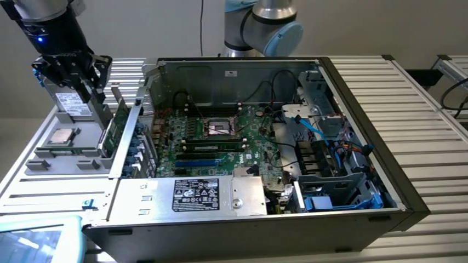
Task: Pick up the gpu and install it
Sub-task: 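Pick up the gpu and move the gpu toward the slot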
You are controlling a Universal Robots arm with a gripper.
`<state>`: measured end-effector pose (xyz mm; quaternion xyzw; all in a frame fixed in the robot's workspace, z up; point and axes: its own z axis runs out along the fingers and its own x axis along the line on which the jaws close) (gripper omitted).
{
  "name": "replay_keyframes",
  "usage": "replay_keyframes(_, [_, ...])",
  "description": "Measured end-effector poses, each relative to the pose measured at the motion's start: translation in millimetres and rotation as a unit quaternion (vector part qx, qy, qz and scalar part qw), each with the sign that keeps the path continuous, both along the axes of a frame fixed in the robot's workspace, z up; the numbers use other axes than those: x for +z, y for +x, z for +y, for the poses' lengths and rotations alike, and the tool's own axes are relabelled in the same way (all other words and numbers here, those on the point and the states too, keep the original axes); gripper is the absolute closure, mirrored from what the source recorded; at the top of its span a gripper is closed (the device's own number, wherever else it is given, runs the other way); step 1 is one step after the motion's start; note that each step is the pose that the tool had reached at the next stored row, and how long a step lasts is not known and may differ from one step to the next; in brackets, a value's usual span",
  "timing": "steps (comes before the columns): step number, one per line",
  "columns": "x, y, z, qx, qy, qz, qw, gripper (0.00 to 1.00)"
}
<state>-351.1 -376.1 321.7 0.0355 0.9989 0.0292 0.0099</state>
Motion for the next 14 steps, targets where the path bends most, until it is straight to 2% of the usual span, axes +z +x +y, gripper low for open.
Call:
replay_keyframes(7, [-12.7,-1.9,-1.1,0.0,0.0001,0.0001,1.0,0.62])
replay_keyframes(11, [-20.0,-1.4,-11.8,0.0,0.0002,0.0001,1.0,0.62])
replay_keyframes(14, [-25.2,2.3,-13.8,0.0,0.0005,0.0001,1.0,0.62])
